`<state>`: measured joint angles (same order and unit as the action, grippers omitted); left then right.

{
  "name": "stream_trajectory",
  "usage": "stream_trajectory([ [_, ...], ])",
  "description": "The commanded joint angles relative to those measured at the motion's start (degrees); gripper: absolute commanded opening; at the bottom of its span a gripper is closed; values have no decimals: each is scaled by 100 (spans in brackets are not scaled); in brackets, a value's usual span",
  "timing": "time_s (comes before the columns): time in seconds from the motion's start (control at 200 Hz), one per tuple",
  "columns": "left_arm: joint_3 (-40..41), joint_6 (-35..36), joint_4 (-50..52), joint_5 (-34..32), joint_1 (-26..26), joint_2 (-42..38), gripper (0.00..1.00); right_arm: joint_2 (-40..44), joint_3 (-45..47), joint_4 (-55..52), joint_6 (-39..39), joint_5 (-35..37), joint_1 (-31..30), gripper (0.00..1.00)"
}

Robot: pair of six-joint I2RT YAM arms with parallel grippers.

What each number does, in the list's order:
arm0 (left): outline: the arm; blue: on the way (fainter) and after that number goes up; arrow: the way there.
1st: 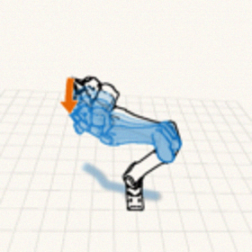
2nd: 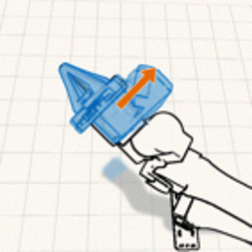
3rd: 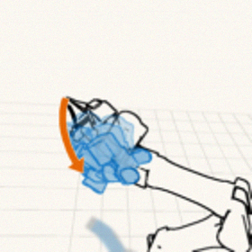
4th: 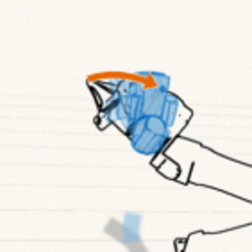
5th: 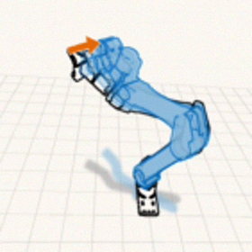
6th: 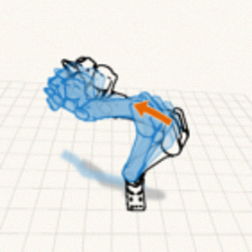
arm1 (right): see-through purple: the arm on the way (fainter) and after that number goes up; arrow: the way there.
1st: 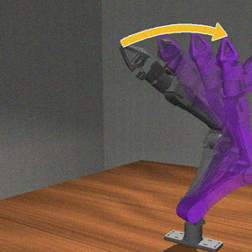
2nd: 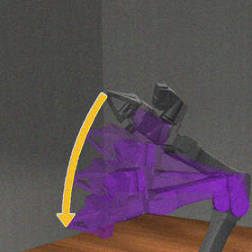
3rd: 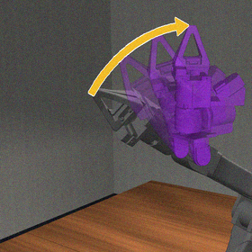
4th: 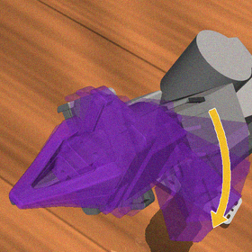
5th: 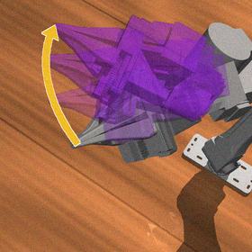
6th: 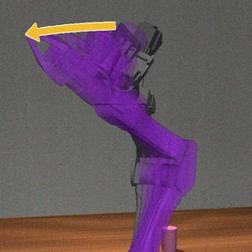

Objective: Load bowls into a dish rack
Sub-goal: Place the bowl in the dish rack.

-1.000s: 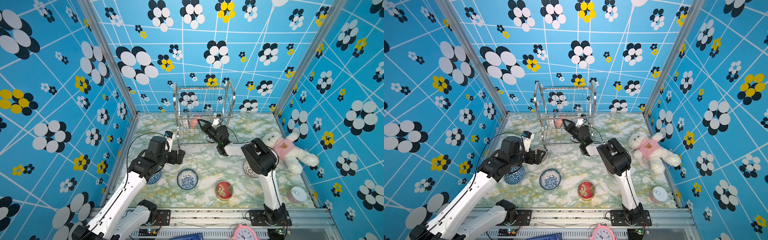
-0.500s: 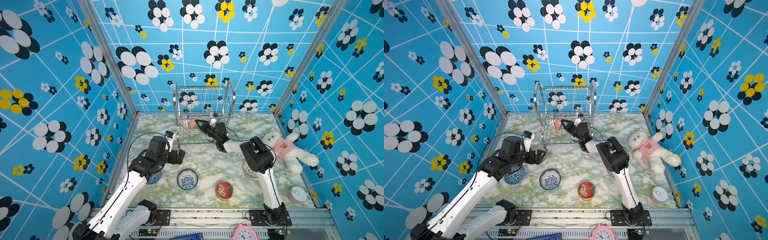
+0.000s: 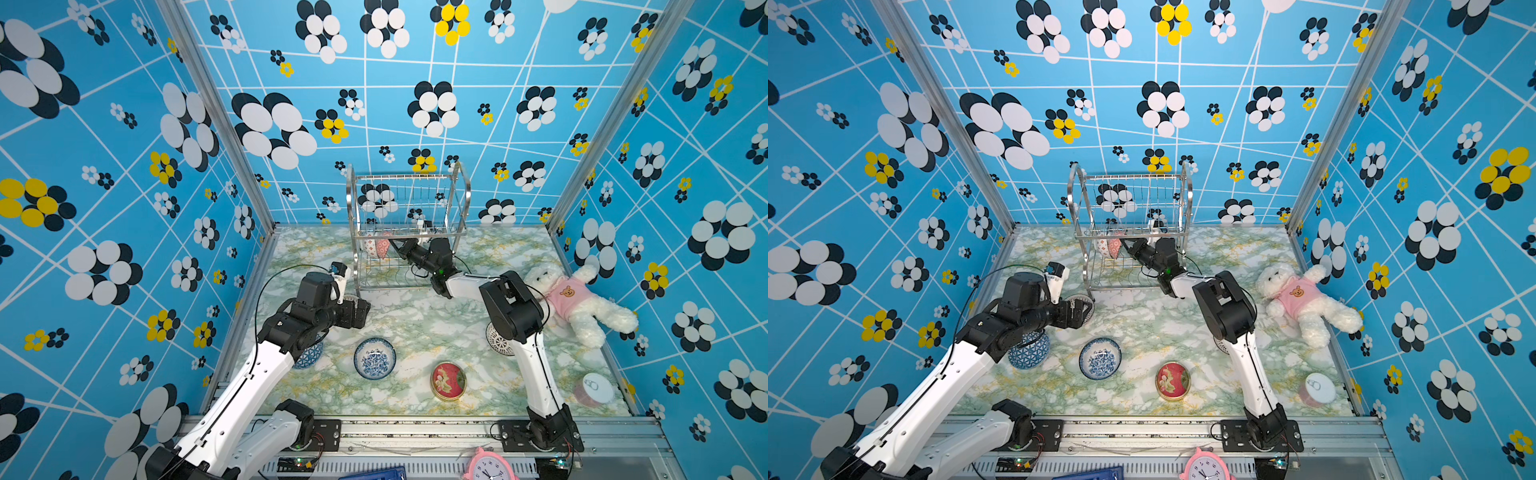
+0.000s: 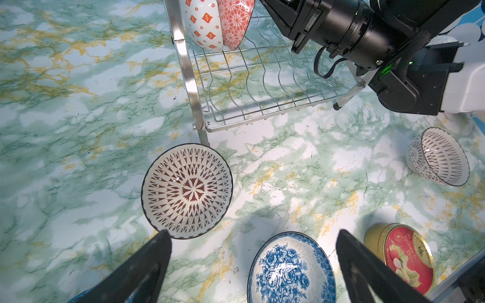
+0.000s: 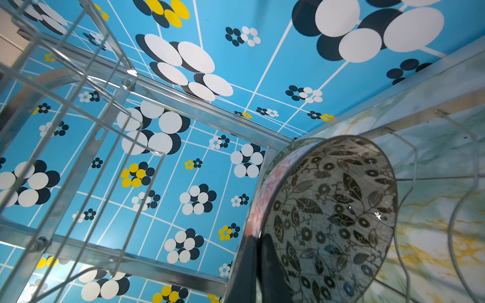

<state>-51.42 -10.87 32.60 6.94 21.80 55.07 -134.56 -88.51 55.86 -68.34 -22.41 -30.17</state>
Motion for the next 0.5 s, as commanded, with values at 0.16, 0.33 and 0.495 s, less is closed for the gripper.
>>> stream_trajectory([
  [0.16, 27, 80, 1, 52, 35, 22, 99, -206, -457, 177, -254, -729, 44, 0],
  [0.33, 27, 77, -3, 51, 48, 33, 99, -280, -575, 104, -297, -891, 86, 0],
  [0.495, 27, 79, 1, 46, 48, 33, 99, -372, -720, -66, -272, -1002, 110, 0],
])
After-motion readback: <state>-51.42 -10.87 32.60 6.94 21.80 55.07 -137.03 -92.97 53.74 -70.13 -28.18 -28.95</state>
